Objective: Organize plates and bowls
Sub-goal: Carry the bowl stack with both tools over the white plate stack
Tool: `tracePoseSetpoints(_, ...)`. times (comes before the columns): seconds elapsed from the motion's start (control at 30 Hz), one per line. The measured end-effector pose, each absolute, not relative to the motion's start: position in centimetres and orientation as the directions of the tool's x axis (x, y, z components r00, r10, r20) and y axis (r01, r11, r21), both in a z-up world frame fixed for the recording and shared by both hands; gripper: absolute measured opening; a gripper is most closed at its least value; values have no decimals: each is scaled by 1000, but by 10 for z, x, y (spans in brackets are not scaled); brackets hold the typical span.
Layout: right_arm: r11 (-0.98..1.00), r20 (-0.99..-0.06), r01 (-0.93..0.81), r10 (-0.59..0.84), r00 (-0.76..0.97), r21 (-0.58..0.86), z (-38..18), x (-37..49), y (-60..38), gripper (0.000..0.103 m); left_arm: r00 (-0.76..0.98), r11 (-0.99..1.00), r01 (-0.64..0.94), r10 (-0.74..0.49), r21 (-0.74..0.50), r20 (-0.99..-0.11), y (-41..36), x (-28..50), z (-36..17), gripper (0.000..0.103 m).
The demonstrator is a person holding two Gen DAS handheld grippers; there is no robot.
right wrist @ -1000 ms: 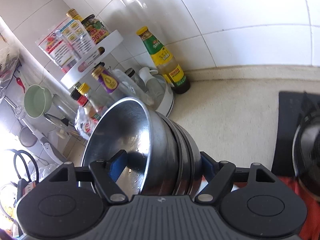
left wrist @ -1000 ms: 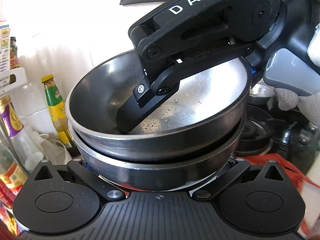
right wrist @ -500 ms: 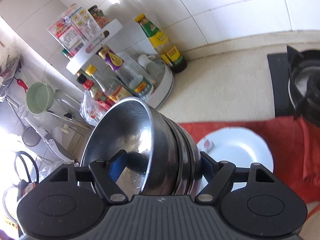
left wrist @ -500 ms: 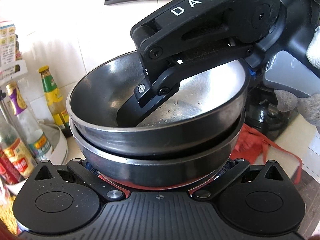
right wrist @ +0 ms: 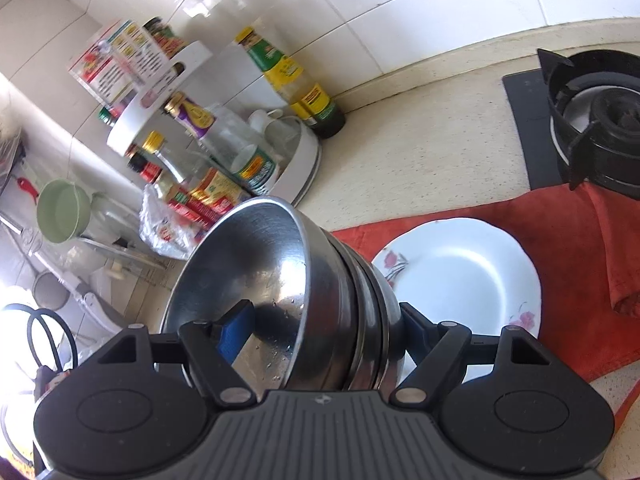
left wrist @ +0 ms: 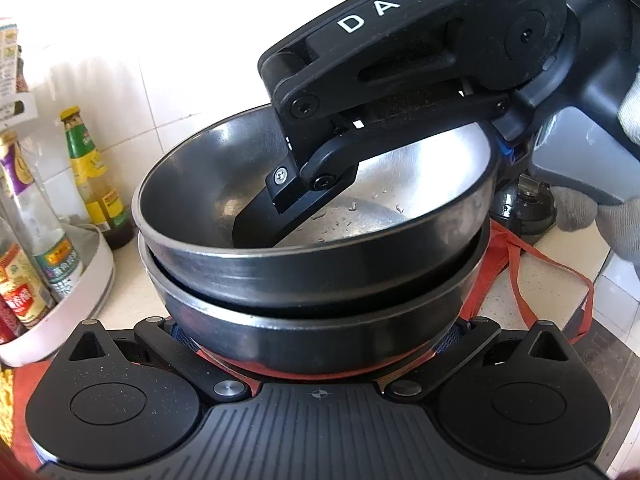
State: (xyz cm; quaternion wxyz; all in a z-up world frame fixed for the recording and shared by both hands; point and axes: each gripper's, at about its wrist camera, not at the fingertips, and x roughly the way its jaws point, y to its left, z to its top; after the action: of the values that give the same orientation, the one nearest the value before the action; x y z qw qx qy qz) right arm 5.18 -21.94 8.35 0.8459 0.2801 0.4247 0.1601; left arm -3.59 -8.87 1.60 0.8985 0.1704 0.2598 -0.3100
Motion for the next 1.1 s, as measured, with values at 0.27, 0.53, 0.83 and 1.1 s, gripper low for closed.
tracePoseSetpoints(0.27,793,-630,-10,491,602,609,58,62,-231,78,656,749,651,-469,128,-591,-99,-6,3,103)
tracePoseSetpoints(0.53,784,-636,25,484,602,620,37,75,-248,78,634,742,660,-462,122,-621,-114,19,-6,103)
tracePoseSetpoints(0.83,787,-647,19,492,583,616,13,88,-248,74,597,749,654,-426,105,-680,-113,48,-17,103)
tracePoseSetpoints(1.1,787,-651,28,489,581,616,6,92,-251,73,579,751,652,-411,99,-704,-111,69,-23,103)
